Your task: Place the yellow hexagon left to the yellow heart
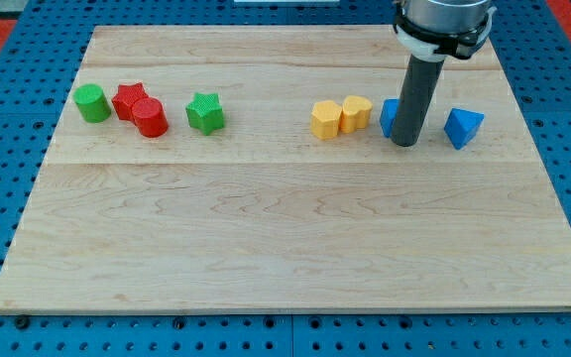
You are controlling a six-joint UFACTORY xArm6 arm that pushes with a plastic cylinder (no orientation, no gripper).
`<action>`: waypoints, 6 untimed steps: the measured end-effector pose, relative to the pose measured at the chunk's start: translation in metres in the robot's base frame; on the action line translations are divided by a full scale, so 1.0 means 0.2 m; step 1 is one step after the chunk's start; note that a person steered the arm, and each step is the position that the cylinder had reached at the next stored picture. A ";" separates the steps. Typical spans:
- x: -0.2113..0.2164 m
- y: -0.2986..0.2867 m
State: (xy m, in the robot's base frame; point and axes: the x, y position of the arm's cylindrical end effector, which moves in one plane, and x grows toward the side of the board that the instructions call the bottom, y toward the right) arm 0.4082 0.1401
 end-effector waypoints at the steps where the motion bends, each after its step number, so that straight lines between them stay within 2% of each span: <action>1: 0.05 0.00; 2: 0.16 -0.25; 3: 0.07 -0.38; 4: -0.03 -0.39; 5: -0.01 -0.43; 6: 0.11 -0.26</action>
